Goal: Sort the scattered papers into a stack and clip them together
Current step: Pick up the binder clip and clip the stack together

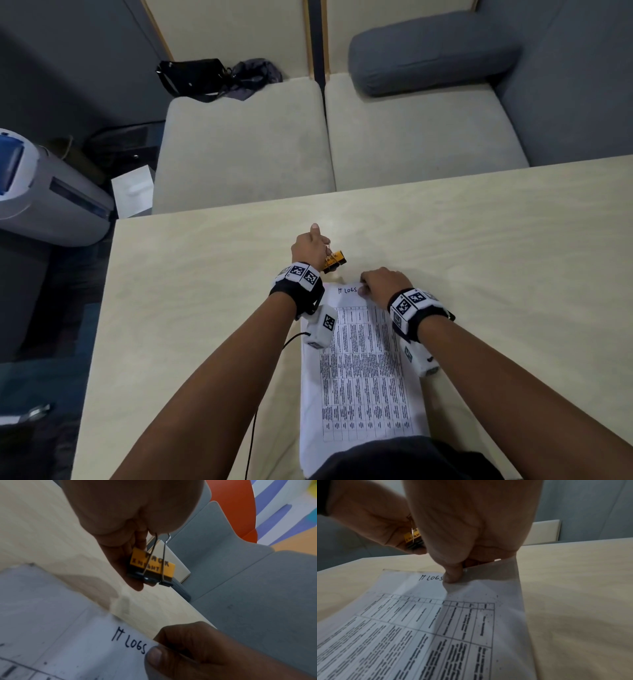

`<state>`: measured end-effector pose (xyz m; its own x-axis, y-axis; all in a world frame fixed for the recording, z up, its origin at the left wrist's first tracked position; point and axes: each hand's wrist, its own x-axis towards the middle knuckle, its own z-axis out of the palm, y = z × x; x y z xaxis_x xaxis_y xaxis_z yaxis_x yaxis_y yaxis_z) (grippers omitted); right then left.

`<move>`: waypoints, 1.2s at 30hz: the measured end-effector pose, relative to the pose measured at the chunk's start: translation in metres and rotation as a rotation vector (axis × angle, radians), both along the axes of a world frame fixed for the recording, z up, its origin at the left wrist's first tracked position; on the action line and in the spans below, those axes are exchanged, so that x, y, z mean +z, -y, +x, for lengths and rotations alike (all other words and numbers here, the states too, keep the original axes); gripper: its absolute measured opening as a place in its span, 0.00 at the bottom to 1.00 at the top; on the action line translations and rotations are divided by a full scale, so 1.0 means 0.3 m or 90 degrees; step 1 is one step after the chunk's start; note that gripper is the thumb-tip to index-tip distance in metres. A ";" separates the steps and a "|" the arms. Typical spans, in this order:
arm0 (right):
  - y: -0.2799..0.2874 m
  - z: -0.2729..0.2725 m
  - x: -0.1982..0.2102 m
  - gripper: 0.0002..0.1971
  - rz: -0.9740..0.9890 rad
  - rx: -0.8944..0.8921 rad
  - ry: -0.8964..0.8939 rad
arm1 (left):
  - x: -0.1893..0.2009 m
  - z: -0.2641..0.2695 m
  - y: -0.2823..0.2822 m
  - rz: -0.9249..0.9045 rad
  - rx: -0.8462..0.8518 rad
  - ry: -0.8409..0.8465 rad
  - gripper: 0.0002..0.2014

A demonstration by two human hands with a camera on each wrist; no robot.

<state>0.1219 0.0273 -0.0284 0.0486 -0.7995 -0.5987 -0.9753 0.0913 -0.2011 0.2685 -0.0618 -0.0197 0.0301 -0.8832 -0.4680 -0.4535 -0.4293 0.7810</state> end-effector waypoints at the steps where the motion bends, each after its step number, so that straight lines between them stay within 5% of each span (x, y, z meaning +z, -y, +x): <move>1: 0.001 -0.001 -0.004 0.15 0.005 -0.004 0.003 | -0.007 0.000 0.003 0.003 0.000 0.006 0.30; 11: -0.002 -0.007 -0.008 0.12 0.025 -0.052 0.039 | -0.014 -0.047 0.016 0.014 -0.020 -0.028 0.35; 22: -0.021 -0.016 0.009 0.15 0.012 -0.078 0.087 | -0.023 -0.062 -0.022 -0.172 -0.147 0.168 0.30; 36: -0.052 -0.018 0.060 0.13 -0.041 -0.127 0.134 | 0.012 -0.122 -0.068 -0.187 -0.297 0.263 0.27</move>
<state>0.1165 0.0429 -0.0105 0.0042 -0.8417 -0.5399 -0.8753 0.2580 -0.4090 0.2320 -0.0413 -0.0160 -0.2601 -0.9354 -0.2394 -0.8249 0.0864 0.5586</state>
